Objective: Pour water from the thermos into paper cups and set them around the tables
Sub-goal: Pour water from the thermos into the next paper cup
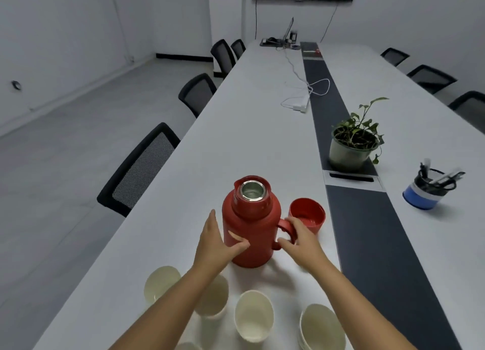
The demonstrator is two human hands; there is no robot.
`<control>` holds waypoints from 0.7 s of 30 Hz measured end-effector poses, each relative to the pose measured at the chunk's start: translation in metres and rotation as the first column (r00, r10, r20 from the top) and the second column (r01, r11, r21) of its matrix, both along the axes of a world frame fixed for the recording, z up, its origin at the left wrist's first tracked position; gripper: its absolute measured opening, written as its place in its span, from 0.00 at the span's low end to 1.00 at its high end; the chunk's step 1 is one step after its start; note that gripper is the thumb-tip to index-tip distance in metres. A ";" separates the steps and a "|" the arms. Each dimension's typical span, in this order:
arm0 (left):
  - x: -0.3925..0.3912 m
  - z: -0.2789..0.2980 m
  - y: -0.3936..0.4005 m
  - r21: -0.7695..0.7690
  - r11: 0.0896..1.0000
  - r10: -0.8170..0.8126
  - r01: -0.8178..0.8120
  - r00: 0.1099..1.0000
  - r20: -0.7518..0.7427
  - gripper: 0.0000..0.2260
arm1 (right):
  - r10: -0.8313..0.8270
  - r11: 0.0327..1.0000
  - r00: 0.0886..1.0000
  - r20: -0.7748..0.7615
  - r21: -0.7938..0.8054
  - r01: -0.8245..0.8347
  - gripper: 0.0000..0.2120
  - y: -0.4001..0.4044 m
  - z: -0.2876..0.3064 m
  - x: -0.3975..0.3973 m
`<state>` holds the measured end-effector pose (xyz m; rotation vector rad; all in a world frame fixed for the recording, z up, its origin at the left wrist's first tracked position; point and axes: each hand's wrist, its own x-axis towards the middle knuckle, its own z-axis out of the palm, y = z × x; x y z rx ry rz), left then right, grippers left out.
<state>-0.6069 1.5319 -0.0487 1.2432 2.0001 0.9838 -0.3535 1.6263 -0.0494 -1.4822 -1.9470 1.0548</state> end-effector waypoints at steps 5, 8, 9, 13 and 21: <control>-0.012 -0.010 0.008 0.077 0.994 -0.084 0.075 0.989 0.124 0.51 | -0.225 0.967 0.929 -0.293 -0.183 0.177 0.08 0.006 -0.012 -0.028; -0.007 0.000 0.004 0.185 0.981 -0.097 0.062 0.978 0.185 0.43 | -0.289 0.954 0.882 -0.373 -0.186 0.234 0.08 0.004 -0.015 -0.035; -0.005 0.005 0.002 0.213 0.975 -0.103 0.060 0.975 0.199 0.42 | -0.288 0.956 0.877 -0.385 -0.167 0.241 0.08 0.002 -0.013 -0.035; 0.002 0.031 -0.011 0.325 0.945 -0.118 0.030 0.960 0.256 0.44 | -0.265 0.963 0.846 -0.463 -0.087 0.254 0.10 -0.008 0.014 -0.034; 0.036 0.136 -0.055 0.549 0.835 -0.136 -0.042 0.951 0.279 0.50 | -0.091 0.920 0.909 -0.406 0.315 0.233 0.08 -0.043 0.140 -0.005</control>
